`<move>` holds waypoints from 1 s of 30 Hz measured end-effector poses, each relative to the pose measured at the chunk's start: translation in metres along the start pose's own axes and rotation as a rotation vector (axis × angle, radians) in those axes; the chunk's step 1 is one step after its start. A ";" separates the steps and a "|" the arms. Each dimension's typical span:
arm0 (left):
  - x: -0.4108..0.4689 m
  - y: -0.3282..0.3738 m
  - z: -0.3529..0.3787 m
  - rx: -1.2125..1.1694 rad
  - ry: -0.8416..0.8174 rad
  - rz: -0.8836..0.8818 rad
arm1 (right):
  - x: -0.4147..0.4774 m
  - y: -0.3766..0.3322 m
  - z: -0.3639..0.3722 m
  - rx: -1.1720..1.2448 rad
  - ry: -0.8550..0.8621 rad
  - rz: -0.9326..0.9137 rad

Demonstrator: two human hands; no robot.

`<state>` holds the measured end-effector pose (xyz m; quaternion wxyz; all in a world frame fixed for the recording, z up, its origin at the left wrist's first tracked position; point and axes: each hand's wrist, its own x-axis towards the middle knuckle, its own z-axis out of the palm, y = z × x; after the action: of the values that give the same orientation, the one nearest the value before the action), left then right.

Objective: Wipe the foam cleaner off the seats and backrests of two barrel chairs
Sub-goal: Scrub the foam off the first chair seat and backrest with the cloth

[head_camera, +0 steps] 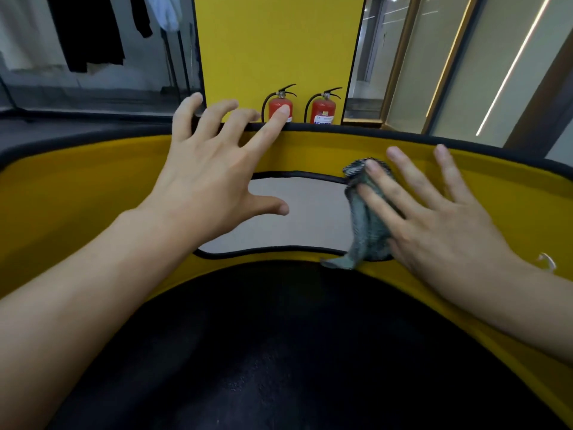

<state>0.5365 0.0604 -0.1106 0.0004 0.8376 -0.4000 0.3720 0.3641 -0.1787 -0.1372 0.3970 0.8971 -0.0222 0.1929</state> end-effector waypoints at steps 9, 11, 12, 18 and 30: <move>0.001 0.009 0.007 -0.020 0.052 -0.048 | 0.037 -0.023 -0.013 -0.071 -0.016 -0.105; 0.000 0.008 0.006 -0.031 0.056 -0.043 | 0.032 -0.018 -0.015 -0.087 -0.029 -0.115; -0.001 0.008 0.005 -0.033 0.052 -0.043 | 0.023 -0.012 -0.012 -0.094 -0.061 -0.127; 0.000 0.010 0.002 -0.037 0.044 -0.046 | -0.019 0.012 -0.010 -0.050 -0.184 -0.088; 0.000 0.008 0.001 -0.032 0.026 -0.008 | 0.028 -0.089 -0.016 0.559 -0.022 0.585</move>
<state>0.5313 0.0547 -0.1138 0.0207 0.8342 -0.4026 0.3763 0.4021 -0.1026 -0.1799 0.0657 0.9283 -0.2275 0.2867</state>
